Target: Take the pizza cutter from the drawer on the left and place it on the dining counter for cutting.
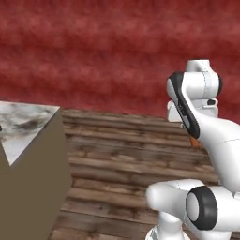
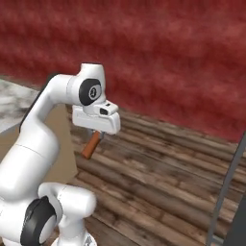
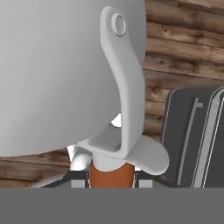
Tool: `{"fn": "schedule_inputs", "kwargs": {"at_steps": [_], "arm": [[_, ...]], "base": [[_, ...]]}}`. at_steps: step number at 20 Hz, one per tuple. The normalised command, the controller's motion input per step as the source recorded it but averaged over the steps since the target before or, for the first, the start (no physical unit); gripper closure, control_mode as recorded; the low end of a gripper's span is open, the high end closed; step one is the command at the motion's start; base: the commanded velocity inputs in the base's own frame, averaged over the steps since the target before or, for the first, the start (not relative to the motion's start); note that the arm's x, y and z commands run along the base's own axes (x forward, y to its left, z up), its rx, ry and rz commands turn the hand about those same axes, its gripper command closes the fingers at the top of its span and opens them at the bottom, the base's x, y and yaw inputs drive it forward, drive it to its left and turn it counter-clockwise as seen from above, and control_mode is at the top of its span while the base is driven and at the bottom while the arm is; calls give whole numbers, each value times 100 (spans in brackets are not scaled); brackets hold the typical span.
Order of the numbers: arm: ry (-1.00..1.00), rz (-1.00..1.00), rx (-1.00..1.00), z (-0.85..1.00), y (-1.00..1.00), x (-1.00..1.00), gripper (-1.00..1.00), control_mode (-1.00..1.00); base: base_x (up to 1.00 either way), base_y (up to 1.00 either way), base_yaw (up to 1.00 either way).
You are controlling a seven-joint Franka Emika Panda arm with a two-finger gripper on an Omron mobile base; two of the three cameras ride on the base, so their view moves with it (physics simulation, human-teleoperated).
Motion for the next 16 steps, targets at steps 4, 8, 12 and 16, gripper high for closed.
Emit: {"fn": "schedule_inputs", "kwargs": {"at_steps": [4, 8, 12, 16], "arm": [[0, 0, 0, 0, 0, 0, 100, 100], [0, 0, 0, 0, 0, 0, 100, 100], [0, 0, 0, 0, 0, 0, 100, 100], [0, 0, 0, 0, 0, 0, 100, 100]], "base": [[100, -72, 37], [100, -73, 38], [100, -73, 38], [100, -80, 39]]}}
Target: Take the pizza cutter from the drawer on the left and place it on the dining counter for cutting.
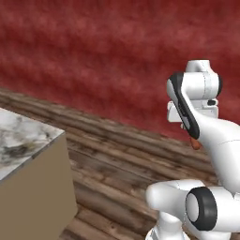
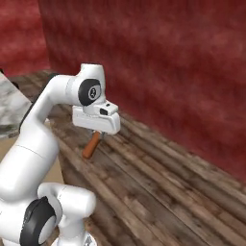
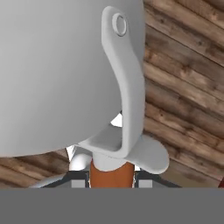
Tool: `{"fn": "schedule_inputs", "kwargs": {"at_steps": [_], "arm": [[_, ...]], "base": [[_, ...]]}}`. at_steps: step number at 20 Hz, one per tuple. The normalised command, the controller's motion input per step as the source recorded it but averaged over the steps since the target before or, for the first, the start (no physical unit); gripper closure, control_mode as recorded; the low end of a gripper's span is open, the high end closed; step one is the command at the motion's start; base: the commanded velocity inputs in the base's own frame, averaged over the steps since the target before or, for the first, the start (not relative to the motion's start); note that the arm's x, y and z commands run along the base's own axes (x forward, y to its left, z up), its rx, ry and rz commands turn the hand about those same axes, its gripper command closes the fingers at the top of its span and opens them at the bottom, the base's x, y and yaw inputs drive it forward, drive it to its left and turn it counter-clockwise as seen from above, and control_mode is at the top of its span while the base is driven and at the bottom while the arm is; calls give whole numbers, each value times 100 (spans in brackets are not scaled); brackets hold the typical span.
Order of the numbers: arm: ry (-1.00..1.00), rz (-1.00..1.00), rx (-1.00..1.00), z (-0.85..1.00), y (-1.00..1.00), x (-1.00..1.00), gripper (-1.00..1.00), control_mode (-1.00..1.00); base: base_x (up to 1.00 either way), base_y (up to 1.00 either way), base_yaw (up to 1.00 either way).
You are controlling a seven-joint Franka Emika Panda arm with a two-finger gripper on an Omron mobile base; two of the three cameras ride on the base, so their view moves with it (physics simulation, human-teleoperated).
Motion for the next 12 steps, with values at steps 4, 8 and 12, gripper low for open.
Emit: {"fn": "schedule_inputs", "kwargs": {"at_steps": [4, 8, 12], "arm": [[0, 0, 0, 0, 0, 0, 100, 100], [0, 0, 0, 0, 0, 0, 100, 100], [0, 0, 0, 0, 0, 0, 100, 100]], "base": [[100, -90, 38], [100, -86, 40], [100, -56, 56]]}}
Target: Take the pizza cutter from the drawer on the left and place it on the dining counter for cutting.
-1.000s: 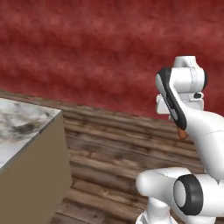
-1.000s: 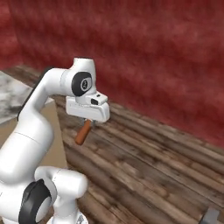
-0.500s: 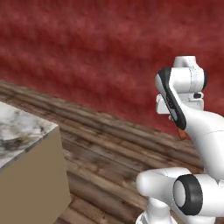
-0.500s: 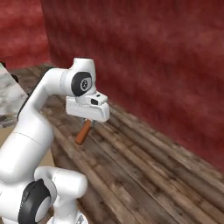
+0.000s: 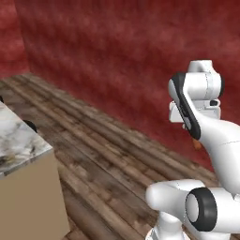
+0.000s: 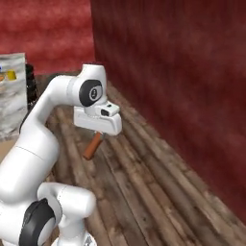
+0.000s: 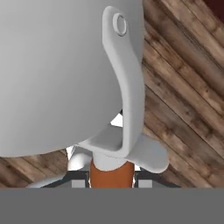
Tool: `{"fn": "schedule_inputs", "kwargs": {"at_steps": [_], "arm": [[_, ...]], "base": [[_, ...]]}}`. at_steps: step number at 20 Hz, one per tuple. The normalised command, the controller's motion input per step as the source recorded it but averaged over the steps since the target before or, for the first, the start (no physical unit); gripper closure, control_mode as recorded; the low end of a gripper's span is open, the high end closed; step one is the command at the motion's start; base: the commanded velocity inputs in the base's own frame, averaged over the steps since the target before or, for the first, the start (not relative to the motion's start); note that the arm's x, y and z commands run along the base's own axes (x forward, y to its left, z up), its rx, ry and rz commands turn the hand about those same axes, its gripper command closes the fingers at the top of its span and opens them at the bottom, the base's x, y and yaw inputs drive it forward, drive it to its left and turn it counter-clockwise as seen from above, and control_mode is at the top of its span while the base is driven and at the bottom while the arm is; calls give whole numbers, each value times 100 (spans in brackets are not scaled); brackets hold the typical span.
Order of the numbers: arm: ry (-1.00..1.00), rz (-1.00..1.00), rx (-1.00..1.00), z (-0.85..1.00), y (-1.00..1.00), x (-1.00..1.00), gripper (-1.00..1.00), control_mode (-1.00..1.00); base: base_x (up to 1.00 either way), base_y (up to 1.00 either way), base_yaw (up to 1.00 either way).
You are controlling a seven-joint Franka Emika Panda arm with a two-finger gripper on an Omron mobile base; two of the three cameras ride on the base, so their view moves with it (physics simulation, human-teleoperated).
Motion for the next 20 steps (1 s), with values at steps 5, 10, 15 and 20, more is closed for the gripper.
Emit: {"fn": "schedule_inputs", "kwargs": {"at_steps": [5, 10, 15, 20], "arm": [[0, 0, 0, 0, 0, 0, 100, 100], [0, 0, 0, 0, 0, 0, 100, 100], [0, 0, 0, 0, 0, 0, 100, 100], [0, 0, 0, 0, 0, 0, 100, 100]], "base": [[100, -47, 60], [100, -46, 60], [100, -59, 55], [100, -65, 53]]}}
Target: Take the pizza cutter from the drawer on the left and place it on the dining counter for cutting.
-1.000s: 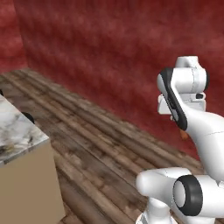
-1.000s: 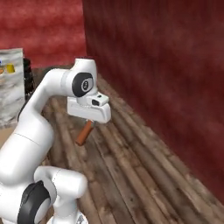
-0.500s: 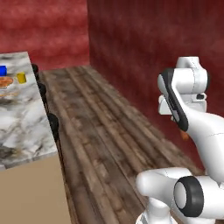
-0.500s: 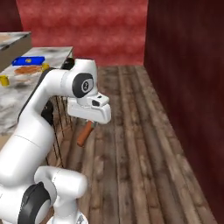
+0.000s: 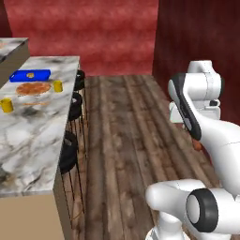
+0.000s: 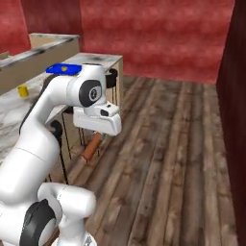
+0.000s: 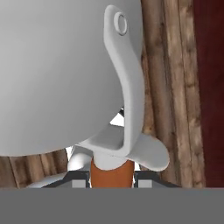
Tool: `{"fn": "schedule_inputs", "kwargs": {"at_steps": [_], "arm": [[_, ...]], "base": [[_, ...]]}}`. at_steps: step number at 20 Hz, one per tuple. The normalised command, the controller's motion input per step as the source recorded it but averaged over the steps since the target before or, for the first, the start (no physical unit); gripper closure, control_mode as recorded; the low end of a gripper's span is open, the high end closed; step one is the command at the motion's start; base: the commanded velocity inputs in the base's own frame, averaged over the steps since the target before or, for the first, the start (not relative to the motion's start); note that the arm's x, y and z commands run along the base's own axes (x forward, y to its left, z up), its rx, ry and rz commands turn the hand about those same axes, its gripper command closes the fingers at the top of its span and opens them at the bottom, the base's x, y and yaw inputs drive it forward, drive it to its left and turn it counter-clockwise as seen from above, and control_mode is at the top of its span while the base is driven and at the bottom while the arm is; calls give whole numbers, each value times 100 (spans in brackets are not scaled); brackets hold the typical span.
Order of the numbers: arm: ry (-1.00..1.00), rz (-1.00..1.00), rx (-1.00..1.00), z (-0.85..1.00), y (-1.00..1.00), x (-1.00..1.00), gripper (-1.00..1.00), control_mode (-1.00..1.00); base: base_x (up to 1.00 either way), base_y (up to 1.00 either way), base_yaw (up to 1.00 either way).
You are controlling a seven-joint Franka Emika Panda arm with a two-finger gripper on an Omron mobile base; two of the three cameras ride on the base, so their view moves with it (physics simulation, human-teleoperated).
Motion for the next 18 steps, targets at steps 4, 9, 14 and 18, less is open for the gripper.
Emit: {"fn": "schedule_inputs", "kwargs": {"at_steps": [4, 9, 14, 18], "arm": [[0, 0, 0, 0, 0, 0, 100, 100], [0, 0, 0, 0, 0, 0, 100, 100], [0, 0, 0, 0, 0, 0, 100, 100], [0, 0, 0, 0, 0, 0, 100, 100]], "base": [[100, -65, 52], [100, -65, 52], [100, -64, 53], [100, -63, 55]]}}
